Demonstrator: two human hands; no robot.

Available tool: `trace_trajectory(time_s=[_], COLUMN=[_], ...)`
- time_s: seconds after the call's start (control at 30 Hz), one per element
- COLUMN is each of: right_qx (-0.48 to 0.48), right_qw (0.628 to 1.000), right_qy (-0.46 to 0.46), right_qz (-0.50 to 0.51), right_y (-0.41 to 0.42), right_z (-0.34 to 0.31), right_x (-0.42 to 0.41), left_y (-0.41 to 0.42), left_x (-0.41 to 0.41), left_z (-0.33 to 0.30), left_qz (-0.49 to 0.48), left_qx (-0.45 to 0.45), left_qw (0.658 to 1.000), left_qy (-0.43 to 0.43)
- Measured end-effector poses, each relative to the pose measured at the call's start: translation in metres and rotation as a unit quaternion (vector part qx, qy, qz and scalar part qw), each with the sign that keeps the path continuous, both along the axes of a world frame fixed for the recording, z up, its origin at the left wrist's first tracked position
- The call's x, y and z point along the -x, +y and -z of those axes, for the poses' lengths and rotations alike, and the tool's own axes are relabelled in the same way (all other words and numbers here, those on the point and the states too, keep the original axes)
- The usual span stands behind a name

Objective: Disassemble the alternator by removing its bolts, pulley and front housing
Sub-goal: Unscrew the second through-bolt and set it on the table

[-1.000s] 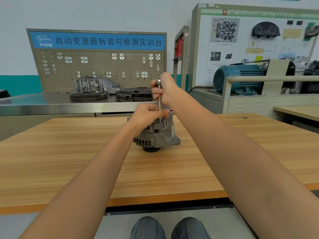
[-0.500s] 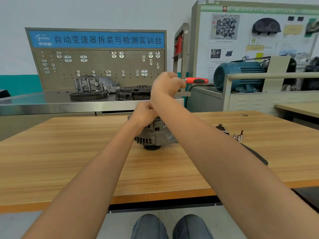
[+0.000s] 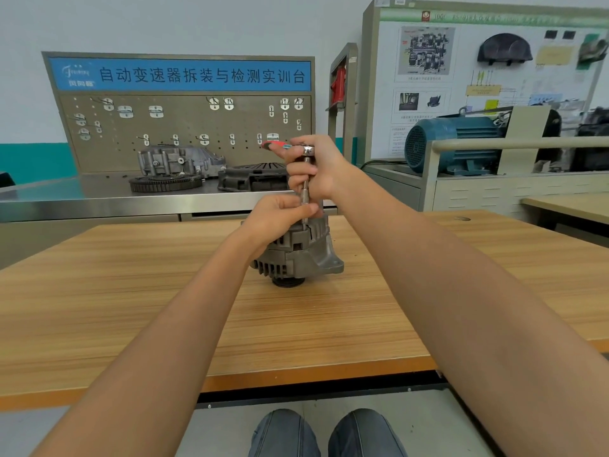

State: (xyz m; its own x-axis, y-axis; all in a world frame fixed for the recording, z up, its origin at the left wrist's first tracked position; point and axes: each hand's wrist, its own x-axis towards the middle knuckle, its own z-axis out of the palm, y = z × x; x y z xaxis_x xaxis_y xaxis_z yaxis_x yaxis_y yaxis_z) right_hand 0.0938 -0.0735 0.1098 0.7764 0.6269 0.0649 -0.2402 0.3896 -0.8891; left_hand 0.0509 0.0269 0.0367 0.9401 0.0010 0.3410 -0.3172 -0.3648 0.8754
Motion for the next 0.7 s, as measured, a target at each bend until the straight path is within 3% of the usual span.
trace_trajectory(time_s=[0.07, 0.13, 0.2, 0.3, 0.4, 0.5, 0.6, 0.63, 0.7], right_qx=[0.005, -0.034, -0.089, -0.008, 0.021, 0.021, 0.024, 0.020, 0.006], right_qw=[0.990, 0.937, 0.891, 0.927, 0.988, 0.999, 0.999, 0.999, 0.984], right_qy=[-0.004, -0.016, -0.003, 0.008, -0.008, -0.033, -0.030, -0.027, -0.016], right_qz=[0.140, 0.347, 0.444, 0.376, 0.150, -0.015, -0.018, 0.014, 0.178], right_y=[0.015, 0.031, 0.040, 0.030, 0.017, 0.009, 0.005, 0.007, 0.020], right_z=[0.001, 0.005, 0.005, -0.001, -0.003, 0.000, -0.001, -0.001, 0.001], right_x=[0.009, 0.018, 0.022, 0.015, 0.008, 0.003, 0.003, 0.004, 0.013], left_y=[-0.001, -0.001, -0.003, -0.004, -0.004, -0.001, -0.003, -0.004, -0.005], left_x=[0.001, -0.001, -0.001, 0.000, 0.001, 0.000, 0.002, 0.002, 0.002], left_z=[0.000, 0.001, 0.001, 0.000, 0.000, 0.000, -0.001, -0.001, -0.001], left_qz=[-0.020, -0.060, -0.083, -0.041, -0.014, -0.011, -0.010, -0.014, -0.042], left_qx=[0.001, -0.014, -0.025, 0.000, -0.001, -0.002, -0.003, -0.001, -0.007], left_qw=[1.000, 0.998, 0.996, 0.999, 1.000, 1.000, 1.000, 1.000, 0.999], left_qy=[-0.010, -0.023, -0.027, -0.027, -0.009, 0.002, 0.000, -0.001, -0.009])
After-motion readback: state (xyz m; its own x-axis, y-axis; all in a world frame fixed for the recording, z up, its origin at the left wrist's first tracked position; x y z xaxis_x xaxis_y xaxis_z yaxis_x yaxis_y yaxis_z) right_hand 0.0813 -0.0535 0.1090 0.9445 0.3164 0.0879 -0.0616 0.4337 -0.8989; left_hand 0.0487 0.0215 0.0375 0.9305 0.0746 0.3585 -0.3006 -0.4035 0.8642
